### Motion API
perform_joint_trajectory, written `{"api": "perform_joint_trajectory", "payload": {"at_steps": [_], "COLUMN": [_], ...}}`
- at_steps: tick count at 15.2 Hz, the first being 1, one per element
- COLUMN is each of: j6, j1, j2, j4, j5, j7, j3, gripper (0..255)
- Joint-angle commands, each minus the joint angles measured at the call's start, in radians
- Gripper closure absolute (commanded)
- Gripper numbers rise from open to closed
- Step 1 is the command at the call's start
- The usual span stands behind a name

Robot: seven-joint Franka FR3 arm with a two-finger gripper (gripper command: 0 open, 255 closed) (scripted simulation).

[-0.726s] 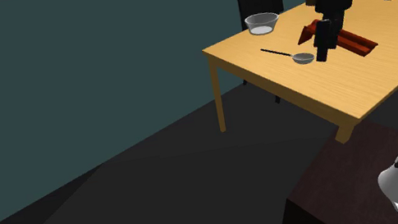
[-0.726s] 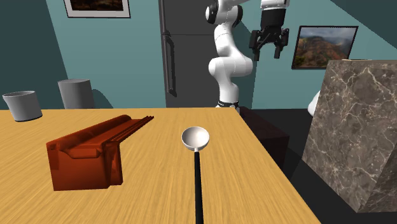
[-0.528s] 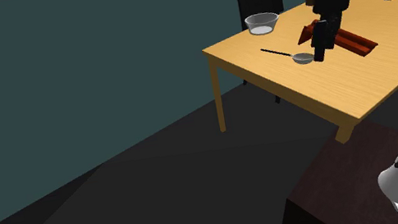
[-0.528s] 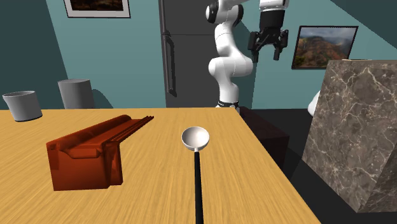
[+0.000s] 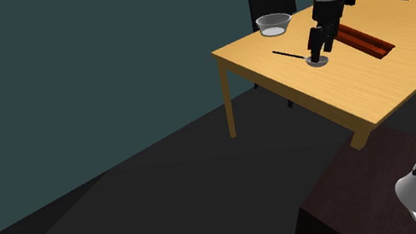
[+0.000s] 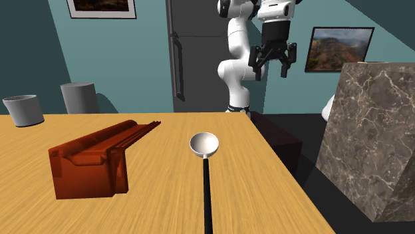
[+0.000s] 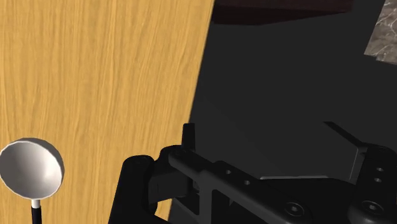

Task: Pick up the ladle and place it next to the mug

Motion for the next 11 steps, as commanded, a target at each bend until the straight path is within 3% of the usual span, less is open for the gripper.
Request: {"api": "perform_joint_trajectory", "payload": {"at_steps": [1, 11], "j6": [0.052, 0.244], "j1": [-0.013, -0.057], "j2": [0.058, 0.375], "j4": [0.019, 0.191], "j5": [-0.005, 0.042], "j7": [-0.021, -0.130], "j3": [-0.025, -0.137], "gripper": [0, 0]}}
